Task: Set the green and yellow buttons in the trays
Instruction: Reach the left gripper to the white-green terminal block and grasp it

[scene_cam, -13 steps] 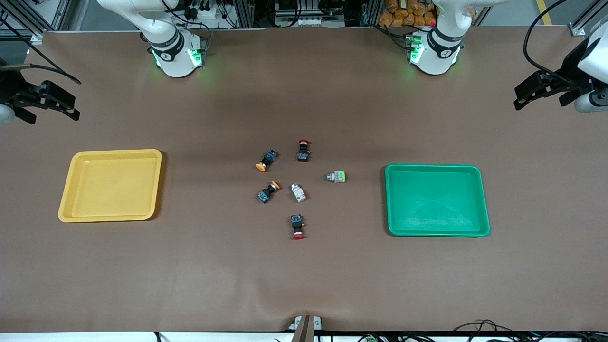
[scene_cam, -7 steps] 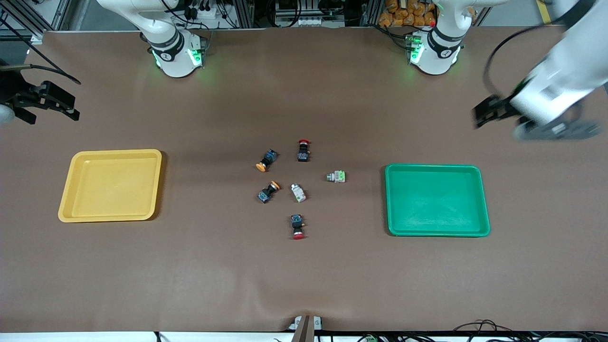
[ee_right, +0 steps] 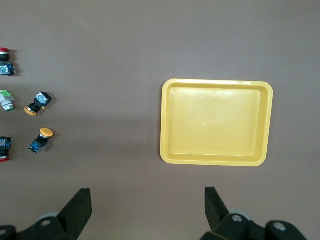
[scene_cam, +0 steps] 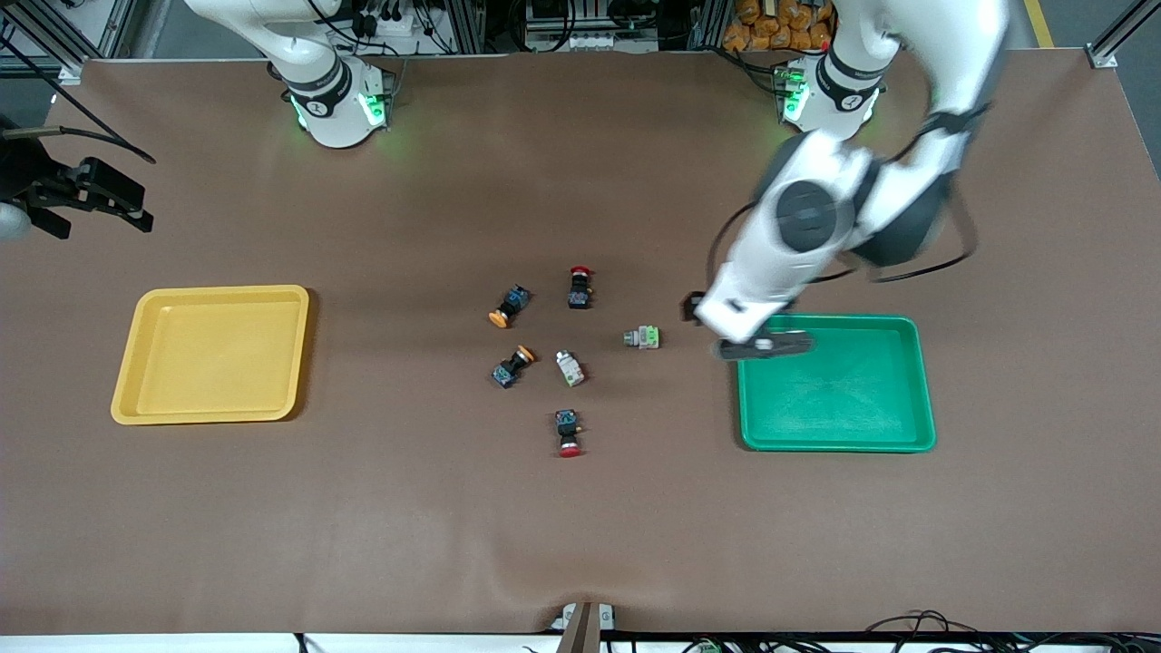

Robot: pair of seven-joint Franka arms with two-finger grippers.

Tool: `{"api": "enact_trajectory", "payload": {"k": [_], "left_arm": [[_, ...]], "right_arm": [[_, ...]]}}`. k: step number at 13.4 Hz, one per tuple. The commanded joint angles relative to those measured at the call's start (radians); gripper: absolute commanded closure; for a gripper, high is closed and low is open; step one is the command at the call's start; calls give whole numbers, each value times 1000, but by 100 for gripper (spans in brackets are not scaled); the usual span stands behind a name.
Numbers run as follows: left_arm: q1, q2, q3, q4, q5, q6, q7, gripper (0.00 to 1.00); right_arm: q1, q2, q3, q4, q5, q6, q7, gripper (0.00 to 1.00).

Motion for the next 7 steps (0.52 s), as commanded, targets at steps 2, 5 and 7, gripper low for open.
{"api": "enact_trajectory", "payload": {"k": [2, 5, 7], "left_arm": [[-89, 151, -1, 8, 69, 123, -152, 0], [-132, 233, 0, 8, 72, 256, -225, 0], [-132, 273, 3, 10, 72, 313, -231, 0]], "right_arm": [[5, 46, -3, 8, -1, 0, -13, 0], [4, 71, -1, 21, -16, -1, -14, 0], [1, 94, -1, 21, -18, -1, -14, 0]]}}
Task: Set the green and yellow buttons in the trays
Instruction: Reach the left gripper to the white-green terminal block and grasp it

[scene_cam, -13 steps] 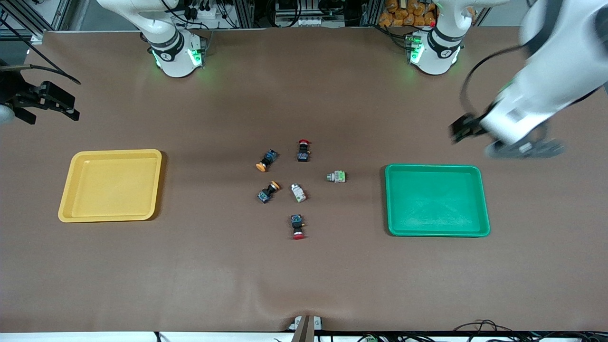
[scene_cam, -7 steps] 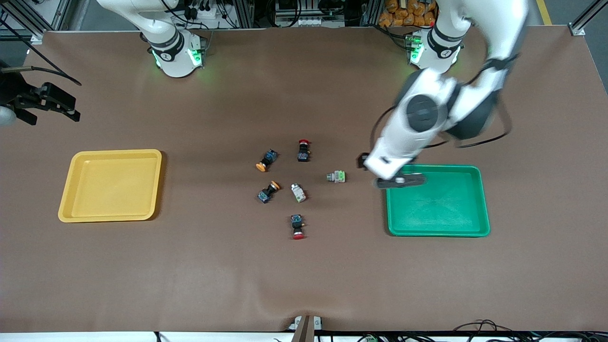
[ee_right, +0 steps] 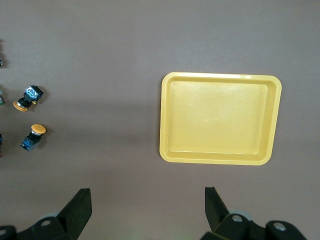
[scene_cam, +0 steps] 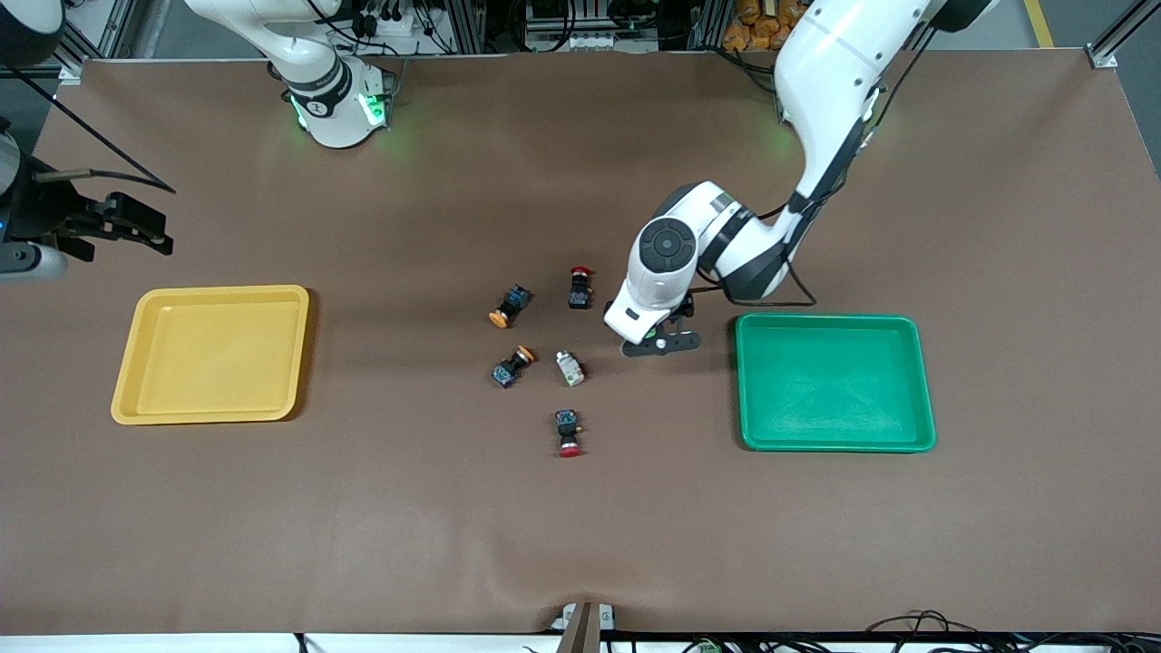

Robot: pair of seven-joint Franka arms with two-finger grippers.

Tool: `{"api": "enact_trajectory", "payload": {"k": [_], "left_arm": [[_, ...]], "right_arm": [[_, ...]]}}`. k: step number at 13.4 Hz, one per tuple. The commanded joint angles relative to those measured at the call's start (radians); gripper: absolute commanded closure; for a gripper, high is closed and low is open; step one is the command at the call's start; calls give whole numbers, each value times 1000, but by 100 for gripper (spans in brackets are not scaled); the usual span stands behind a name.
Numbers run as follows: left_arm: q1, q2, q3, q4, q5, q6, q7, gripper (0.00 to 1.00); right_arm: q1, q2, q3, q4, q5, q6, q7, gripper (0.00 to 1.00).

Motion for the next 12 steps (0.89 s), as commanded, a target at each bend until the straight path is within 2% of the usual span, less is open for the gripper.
{"api": "enact_trajectory", "payload": {"k": [1, 2, 5, 6, 7, 8, 10, 12], "left_arm": [[4, 40, 6, 14, 32, 64, -27, 0], [2, 54, 8, 16, 38, 80, -29, 0], [4, 80, 11, 17, 68, 109, -29, 0], [4, 82, 11, 19, 68, 110, -29, 13], [4, 80, 9, 19, 67, 109, -29, 73], [5, 76, 9, 17, 67, 104, -29, 97], [16, 59, 9, 16, 68, 72, -27, 100], [57, -19, 12, 19, 70, -55, -10, 100]], "right_arm": [[-1, 65, -3, 20, -16, -4, -12, 0], [-6, 114, -3, 22, -16, -10, -13, 0], [-1, 131, -3, 22, -64, -2, -13, 0], [3, 133, -3, 22, -88, -2, -13, 0], [2, 135, -3, 22, -91, -1, -13, 0], [-6, 135, -3, 19, -83, 1, 0, 0], [-35, 139, -3, 17, -71, 2, 19, 0], [-37, 139, -3, 9, -33, -5, 114, 0]]}}
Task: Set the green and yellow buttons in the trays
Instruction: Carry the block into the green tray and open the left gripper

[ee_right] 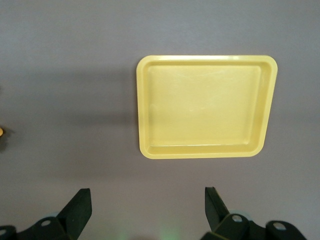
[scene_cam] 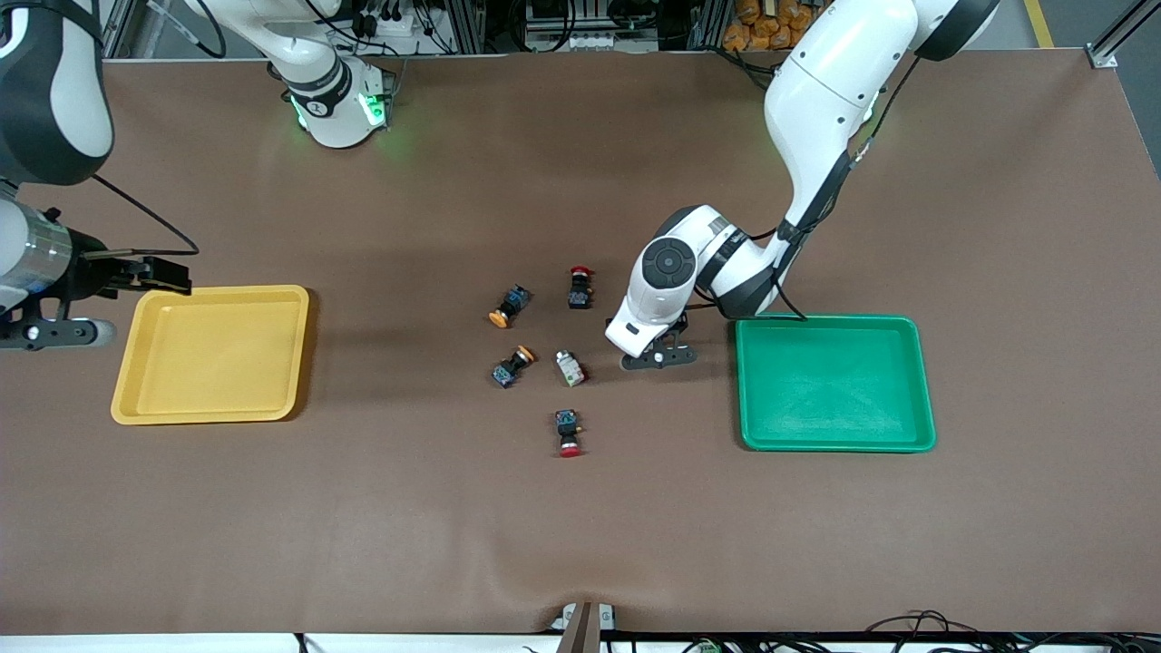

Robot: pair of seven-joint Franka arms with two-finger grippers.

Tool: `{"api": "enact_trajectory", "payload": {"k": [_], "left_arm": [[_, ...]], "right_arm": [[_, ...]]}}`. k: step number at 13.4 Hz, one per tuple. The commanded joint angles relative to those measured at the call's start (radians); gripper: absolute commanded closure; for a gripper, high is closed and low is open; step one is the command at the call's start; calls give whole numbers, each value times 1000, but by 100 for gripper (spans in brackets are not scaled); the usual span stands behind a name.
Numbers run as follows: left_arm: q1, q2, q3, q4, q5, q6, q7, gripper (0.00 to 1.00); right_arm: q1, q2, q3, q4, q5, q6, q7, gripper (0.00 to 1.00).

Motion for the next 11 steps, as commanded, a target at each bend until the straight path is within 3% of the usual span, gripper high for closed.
{"api": "enact_trajectory", "payload": {"k": [1, 5, 8, 11], "left_arm": [[87, -118, -1, -3, 43, -143, 16, 100], [303, -193, -5, -16, 139, -298, 203, 100], [426, -190, -13, -83, 214, -248, 219, 100], [519, -179, -15, -146, 214, -121, 291, 100]], "right_arm": [[-9, 0, 9, 3, 45, -19, 138, 0], [54, -5, 15, 2, 69, -20, 356, 0], [127, -5, 15, 2, 88, -13, 523, 0], [199, -3, 15, 2, 95, 21, 666, 0]]}}
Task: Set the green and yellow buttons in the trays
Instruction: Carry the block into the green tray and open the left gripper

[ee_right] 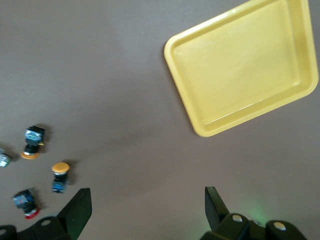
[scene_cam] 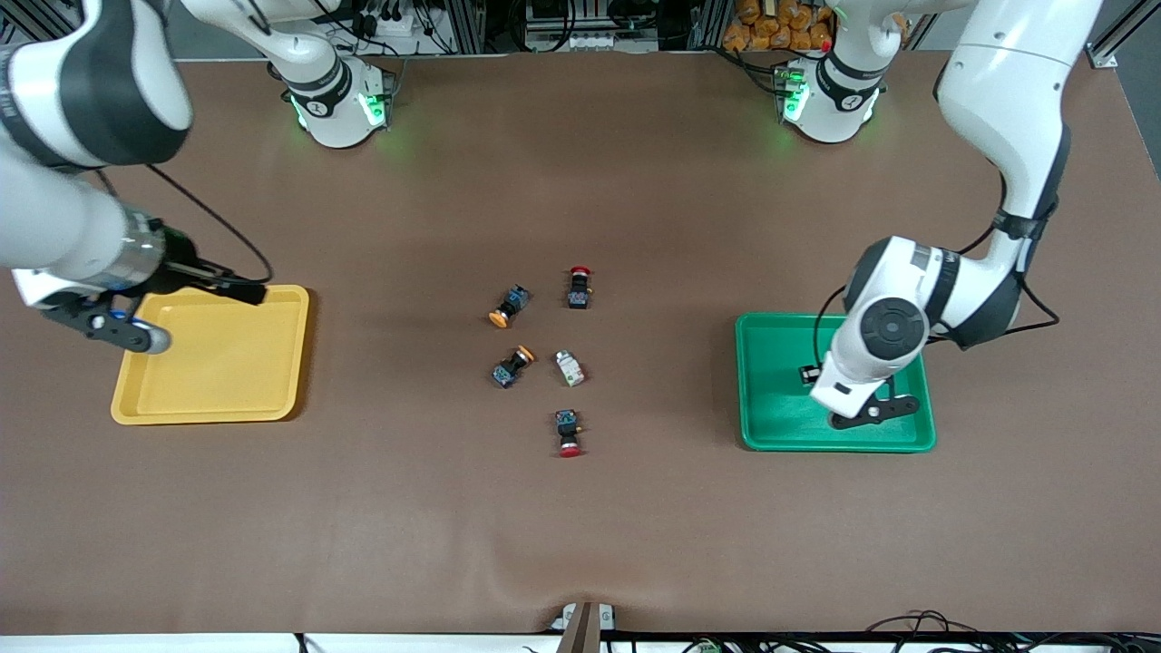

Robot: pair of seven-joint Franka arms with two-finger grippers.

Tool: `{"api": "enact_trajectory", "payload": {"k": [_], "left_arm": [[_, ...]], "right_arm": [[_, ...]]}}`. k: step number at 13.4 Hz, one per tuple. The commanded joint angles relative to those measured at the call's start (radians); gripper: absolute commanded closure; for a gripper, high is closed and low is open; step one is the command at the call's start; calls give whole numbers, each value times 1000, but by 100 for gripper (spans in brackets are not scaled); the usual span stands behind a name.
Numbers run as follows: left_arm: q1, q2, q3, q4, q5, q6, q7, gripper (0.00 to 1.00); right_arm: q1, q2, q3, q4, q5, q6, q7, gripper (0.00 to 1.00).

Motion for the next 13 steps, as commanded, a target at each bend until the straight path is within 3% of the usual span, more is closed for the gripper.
{"api": "enact_trajectory", "payload": {"k": [1, 2, 3, 4, 8, 11, 13], "left_arm": [[72, 0, -18, -40, 23, 58, 63, 92], [88, 0, -18, -37, 23, 58, 103, 55], [100, -1, -18, -34, 23, 58, 114, 1], [99, -9, -22, -29, 14, 58, 108, 0], [50, 0, -166, 36, -52, 49, -13, 0], [-138, 105, -174, 180, -70, 49, -174, 0], [-258, 204, -171, 289, -92, 49, -326, 0]], "right_arm": [[34, -3, -7, 2, 14, 22, 80, 0], [38, 6, -7, 1, 15, 33, 81, 0], [47, 20, -7, -1, 30, 50, 87, 0], [66, 30, -7, -1, 46, 61, 113, 0], [133, 89, -7, -25, 58, 133, 204, 0], [168, 164, -7, -67, 78, 241, 219, 0], [179, 175, -7, -117, 166, 295, 221, 0]]}}
